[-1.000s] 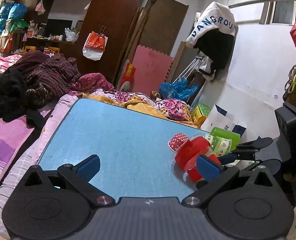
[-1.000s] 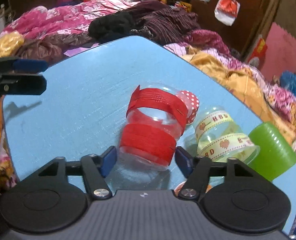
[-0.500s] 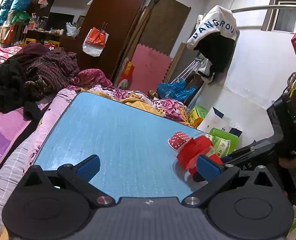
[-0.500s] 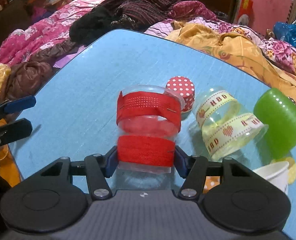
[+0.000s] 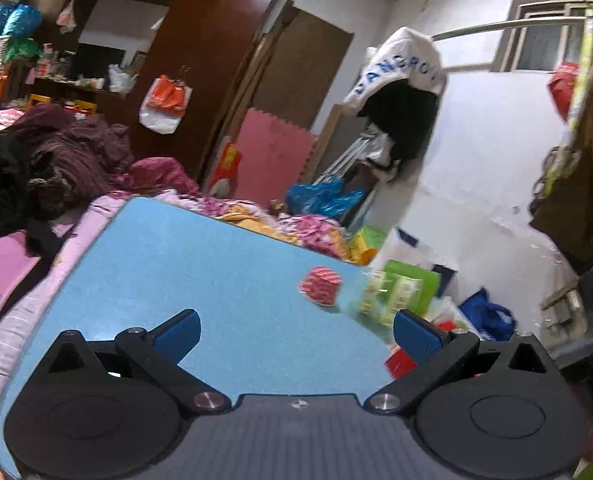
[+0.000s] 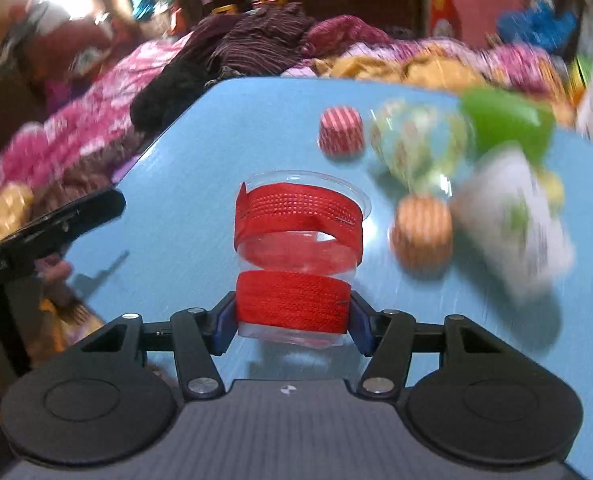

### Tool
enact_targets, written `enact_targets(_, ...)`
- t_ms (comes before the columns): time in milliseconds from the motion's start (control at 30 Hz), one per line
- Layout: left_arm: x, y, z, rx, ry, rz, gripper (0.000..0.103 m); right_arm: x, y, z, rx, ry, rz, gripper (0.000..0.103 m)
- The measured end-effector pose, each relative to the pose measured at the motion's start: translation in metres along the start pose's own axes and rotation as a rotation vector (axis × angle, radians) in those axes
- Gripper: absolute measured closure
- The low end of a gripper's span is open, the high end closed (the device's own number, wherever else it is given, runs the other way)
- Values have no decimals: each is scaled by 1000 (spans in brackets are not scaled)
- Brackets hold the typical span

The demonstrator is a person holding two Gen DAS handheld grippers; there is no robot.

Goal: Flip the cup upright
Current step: 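Close the right gripper on the red-banded cup and lift it, then bring the left tool to the held cup and grasp its rim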

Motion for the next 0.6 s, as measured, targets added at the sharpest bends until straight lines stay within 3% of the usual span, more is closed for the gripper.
enact_targets(100, 1, 16, 1, 29, 3, 19, 0, -4, 4, 7, 72, 16, -35, 45)
enact_targets(167, 4, 31, 4, 71, -51, 25, 0, -6, 8, 9, 108, 33, -45, 45)
enact_targets(300, 10, 51, 14, -14, -159, 140, 0, -5, 13, 13, 171, 47, -77, 45)
enact_targets(433, 11, 59, 23, -6, -213, 87, 0, 0, 18, 20, 217, 62, -102, 45)
enact_targets(600, 14, 70, 22, -31, -255, 111, 0, 2, 10, 27, 158, 86, -118, 43)
Point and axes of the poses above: each gripper's, at about its wrist camera, not at the fingertips, and x roughly the way its jaws point, y to its right, z to its underside, the point moved 10 cm from there along x, roughly the way its jaws point, and after that the axes turned 13 degrees about x, right-handed, at the moved point
